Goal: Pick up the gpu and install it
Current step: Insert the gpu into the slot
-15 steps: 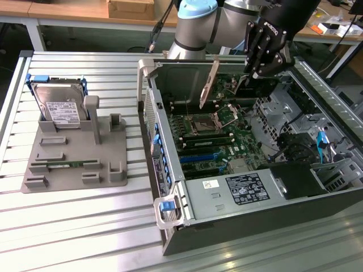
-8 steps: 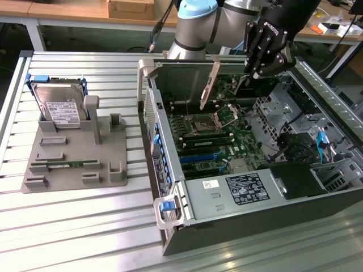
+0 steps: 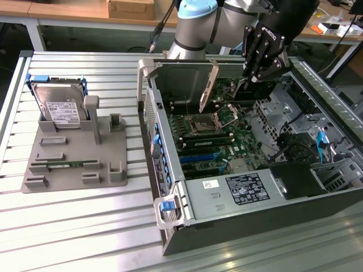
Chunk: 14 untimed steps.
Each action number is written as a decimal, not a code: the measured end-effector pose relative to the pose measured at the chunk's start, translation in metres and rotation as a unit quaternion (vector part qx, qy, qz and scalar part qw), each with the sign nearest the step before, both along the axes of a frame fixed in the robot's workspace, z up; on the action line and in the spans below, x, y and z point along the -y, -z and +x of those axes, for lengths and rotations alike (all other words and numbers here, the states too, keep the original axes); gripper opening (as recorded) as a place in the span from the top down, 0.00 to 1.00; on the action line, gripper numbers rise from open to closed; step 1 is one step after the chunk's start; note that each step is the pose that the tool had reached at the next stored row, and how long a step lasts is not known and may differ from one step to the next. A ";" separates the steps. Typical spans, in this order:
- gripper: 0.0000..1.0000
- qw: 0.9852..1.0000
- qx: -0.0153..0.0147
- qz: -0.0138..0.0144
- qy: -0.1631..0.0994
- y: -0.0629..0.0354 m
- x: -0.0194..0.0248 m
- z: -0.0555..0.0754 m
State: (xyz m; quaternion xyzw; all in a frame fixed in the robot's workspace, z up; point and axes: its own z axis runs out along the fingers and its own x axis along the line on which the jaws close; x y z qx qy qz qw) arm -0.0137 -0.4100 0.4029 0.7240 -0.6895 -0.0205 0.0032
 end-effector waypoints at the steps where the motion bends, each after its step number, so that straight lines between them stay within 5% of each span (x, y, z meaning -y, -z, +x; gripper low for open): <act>1: 0.74 1.000 0.000 0.000 0.000 0.0009 0.0000 0.000; 14: 0.74 1.000 0.000 0.000 -0.004 0.0124 0.0000 0.000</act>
